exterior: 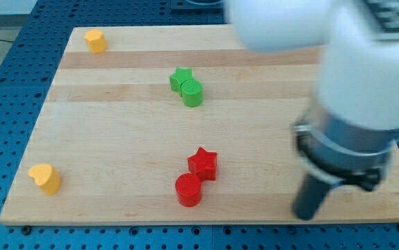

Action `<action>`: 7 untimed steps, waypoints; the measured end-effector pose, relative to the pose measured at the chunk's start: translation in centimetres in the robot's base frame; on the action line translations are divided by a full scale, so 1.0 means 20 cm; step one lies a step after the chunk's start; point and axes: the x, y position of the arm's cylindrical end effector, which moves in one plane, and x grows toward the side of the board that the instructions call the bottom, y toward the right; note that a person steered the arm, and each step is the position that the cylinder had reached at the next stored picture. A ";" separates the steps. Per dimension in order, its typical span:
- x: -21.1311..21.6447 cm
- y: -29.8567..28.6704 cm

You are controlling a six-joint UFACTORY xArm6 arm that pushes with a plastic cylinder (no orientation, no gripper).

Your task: Push the blue triangle slightly to the middle of the board

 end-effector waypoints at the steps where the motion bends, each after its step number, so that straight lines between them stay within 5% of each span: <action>1: -0.08 0.20; 3: -0.54 0.27; 4: -0.61 0.29; 6: -1.30 0.39; 7: -1.45 0.43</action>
